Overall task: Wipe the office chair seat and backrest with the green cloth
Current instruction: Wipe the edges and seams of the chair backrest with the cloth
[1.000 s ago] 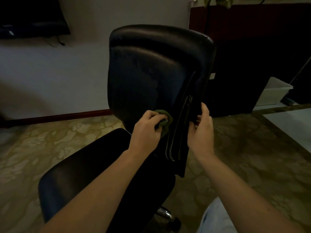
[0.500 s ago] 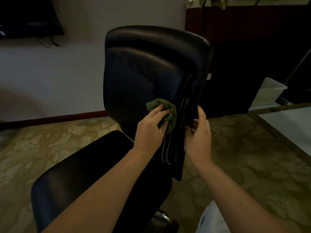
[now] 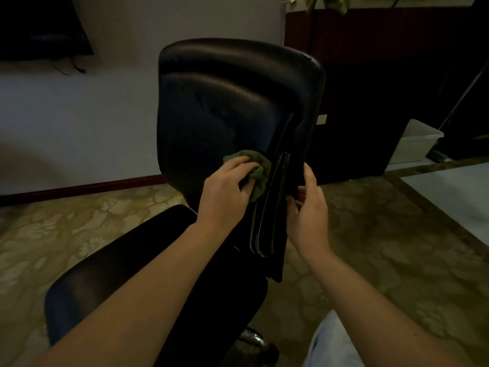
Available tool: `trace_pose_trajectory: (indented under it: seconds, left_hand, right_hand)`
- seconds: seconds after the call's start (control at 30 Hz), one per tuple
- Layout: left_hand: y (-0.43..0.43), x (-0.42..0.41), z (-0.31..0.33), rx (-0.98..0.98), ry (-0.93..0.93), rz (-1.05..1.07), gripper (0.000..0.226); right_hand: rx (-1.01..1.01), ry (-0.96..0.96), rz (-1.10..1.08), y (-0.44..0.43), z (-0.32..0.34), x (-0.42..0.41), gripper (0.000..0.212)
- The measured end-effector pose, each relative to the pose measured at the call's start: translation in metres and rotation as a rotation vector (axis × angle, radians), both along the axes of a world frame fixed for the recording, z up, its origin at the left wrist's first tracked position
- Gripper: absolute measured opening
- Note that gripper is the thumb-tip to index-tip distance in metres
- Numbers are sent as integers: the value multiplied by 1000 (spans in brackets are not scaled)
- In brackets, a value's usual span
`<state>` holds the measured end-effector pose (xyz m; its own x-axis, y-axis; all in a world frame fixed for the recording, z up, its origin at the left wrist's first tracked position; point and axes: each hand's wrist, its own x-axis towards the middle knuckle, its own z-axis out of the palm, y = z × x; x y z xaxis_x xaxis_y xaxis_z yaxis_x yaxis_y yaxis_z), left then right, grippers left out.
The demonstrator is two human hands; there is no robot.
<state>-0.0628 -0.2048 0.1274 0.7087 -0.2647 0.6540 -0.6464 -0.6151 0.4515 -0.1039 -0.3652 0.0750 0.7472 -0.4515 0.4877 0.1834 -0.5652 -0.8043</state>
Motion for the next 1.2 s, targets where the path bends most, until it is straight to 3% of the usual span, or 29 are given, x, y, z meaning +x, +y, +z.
trace_pose_trajectory:
  seconds: [0.27,0.5,0.73,1.2]
  left_hand:
    - [-10,-14,-32,-31,39,55,35]
    - [17,-23,-36,211,141,-36,32]
    - [14,-23,-9,-77,26,50,29]
    - [14,-57,-62,20,279,46,33]
  right_hand:
    - [-30,-9,-19,1,-2,-10,71]
    - [-60,-14,-7,-1,0,-10,69]
    - [-77,-13,11,-1,-1,-15,68]
    - [-60,-37,12,1,-5,-35,69]
